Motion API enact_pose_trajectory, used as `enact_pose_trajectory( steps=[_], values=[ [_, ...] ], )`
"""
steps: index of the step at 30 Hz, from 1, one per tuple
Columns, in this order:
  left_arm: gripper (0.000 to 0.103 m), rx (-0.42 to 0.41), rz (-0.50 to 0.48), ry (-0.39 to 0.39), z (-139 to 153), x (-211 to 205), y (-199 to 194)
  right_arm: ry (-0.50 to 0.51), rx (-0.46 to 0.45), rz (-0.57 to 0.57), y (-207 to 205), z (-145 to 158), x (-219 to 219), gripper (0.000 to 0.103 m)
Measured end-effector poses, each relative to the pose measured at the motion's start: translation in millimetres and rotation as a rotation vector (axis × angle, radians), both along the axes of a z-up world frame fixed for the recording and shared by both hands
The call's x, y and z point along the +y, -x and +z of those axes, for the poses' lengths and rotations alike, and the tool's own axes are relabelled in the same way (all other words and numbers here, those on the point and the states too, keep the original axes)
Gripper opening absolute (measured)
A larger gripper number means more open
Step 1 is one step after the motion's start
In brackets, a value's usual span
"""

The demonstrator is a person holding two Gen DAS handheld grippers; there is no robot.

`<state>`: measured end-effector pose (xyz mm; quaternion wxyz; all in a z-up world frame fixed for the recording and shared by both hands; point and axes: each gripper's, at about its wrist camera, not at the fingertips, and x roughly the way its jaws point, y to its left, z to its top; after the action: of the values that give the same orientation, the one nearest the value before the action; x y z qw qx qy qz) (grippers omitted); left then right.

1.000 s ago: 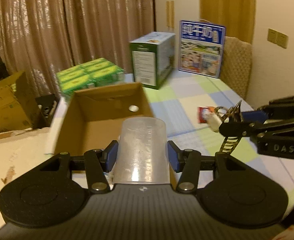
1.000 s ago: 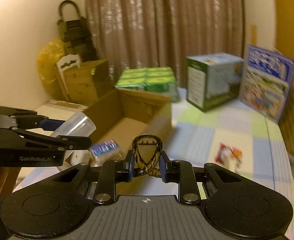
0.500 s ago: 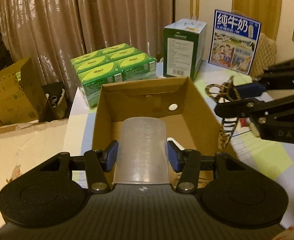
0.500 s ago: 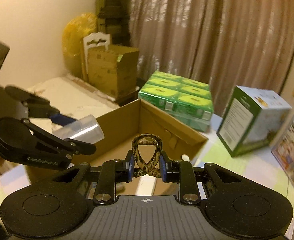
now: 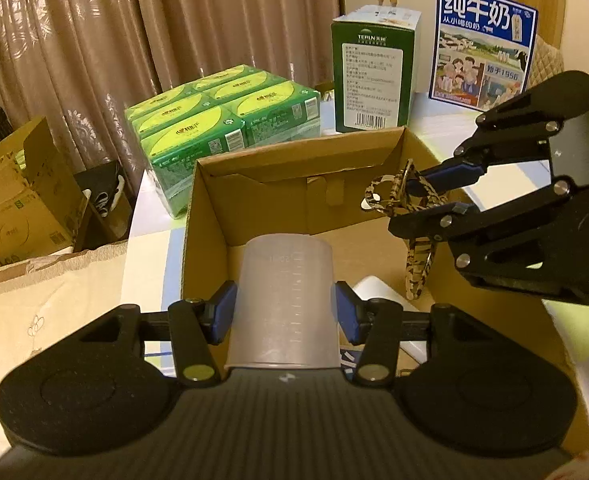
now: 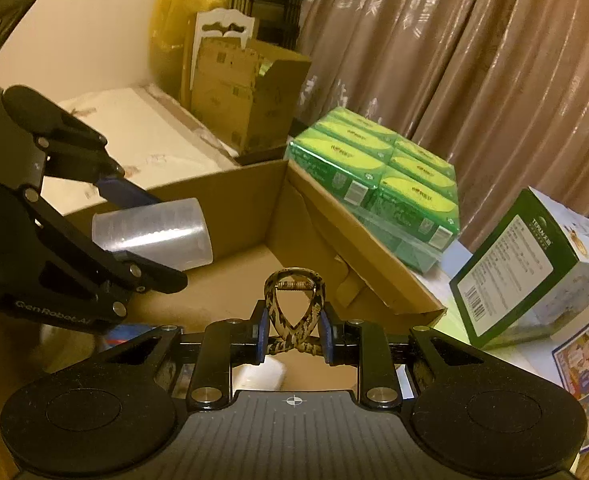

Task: Organize rigid objects
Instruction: 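Open both tools to drop the container and hair clip into the box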

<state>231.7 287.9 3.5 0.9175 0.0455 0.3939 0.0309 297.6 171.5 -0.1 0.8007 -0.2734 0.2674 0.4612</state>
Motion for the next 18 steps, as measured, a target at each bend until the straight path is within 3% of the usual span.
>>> enact_pose_trajectory(
  steps=[18],
  values=[
    [0.047,0.023,0.008,-0.024,-18.6,1.0,-21.8,-0.007,-0.004,-0.004,-17.8,-13.5,2.1,0.022]
  ],
)
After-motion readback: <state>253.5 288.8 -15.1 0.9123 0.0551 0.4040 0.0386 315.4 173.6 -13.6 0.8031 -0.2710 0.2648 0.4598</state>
